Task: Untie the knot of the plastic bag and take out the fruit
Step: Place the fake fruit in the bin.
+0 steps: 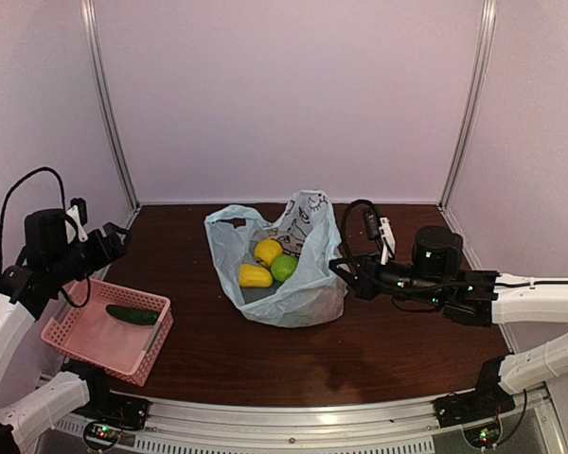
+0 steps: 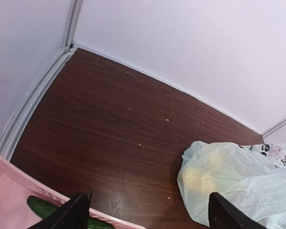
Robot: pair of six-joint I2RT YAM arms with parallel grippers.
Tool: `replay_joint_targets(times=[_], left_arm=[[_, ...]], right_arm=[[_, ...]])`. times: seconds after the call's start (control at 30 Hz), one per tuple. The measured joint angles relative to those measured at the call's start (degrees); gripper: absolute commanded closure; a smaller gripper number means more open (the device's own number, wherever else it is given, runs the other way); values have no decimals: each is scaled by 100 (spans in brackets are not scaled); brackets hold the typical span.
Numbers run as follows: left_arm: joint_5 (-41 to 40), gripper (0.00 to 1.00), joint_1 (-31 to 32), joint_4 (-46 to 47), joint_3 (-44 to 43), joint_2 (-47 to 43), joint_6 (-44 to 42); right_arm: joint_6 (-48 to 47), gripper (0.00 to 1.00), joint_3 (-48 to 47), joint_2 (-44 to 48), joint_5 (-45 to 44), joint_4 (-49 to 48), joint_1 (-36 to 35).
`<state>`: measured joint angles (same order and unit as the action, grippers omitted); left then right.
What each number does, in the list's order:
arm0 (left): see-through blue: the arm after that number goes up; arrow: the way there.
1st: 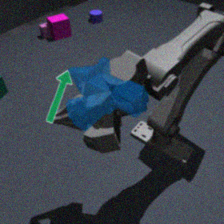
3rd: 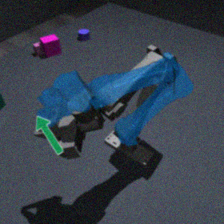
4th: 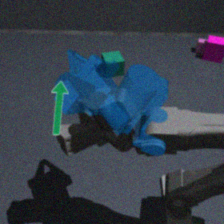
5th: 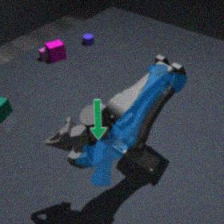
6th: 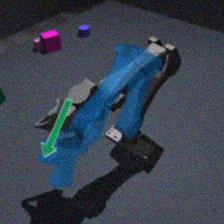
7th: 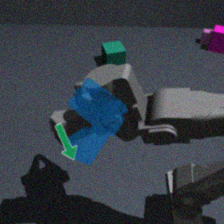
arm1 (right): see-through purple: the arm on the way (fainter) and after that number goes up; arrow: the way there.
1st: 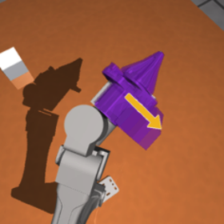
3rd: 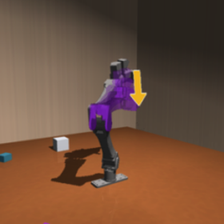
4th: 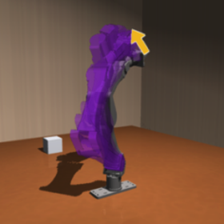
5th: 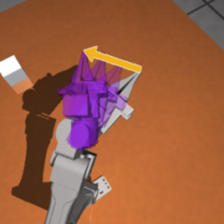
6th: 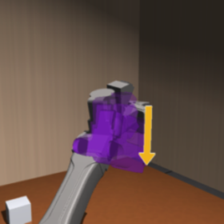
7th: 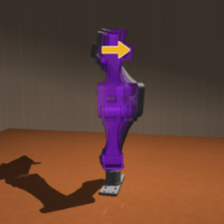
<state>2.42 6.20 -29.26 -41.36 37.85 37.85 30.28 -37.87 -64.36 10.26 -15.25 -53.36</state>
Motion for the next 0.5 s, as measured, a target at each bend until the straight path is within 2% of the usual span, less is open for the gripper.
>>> replay_joint_targets(times=[0.13, 0.23, 0.3, 0.5], left_arm=[[1054, 15, 46, 98, -616, 503, -507], [1561, 16, 339, 179, -1071, 883, -791], [1742, 17, 815, 179, -1401, 1099, -970], [1834, 23, 2765, 293, -2566, 1937, -1412]], right_arm=[[-2, 100, 0, 24, -28, 7, 0], [0, 100, 0, 61, -76, 20, 0], [2, 100, 0, 87, -120, 22, 0], [4, 100, 0, 149, -175, 48, 0]])
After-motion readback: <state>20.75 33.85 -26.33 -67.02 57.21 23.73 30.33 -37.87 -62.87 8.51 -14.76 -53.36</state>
